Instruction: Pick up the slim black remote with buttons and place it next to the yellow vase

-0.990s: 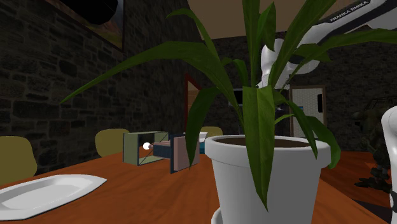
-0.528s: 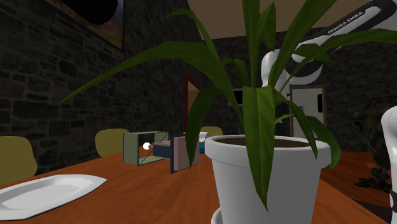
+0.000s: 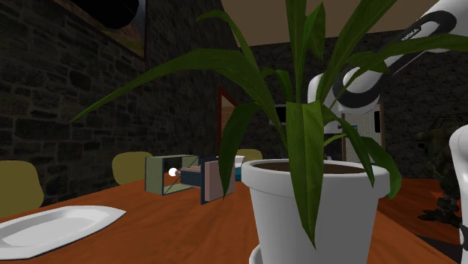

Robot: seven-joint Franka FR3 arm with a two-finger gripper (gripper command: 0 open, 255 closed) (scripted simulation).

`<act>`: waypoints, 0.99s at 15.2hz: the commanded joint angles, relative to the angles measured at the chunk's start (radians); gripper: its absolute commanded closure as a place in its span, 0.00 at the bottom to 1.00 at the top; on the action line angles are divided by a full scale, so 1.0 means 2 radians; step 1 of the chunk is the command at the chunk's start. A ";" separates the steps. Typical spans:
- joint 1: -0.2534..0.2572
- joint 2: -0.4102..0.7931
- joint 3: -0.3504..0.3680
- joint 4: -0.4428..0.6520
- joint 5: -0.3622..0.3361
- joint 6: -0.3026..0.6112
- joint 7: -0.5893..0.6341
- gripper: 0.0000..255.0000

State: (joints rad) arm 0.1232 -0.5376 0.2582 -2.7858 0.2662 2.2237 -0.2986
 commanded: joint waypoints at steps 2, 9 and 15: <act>0.001 0.014 0.003 -0.012 0.003 0.026 -0.003 1.00; 0.001 0.029 0.005 -0.019 0.006 0.049 -0.004 1.00; 0.001 0.029 0.005 -0.019 0.006 0.049 -0.004 0.00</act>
State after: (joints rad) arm 0.1255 -0.4794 0.2691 -2.8243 0.2786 2.3210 -0.3071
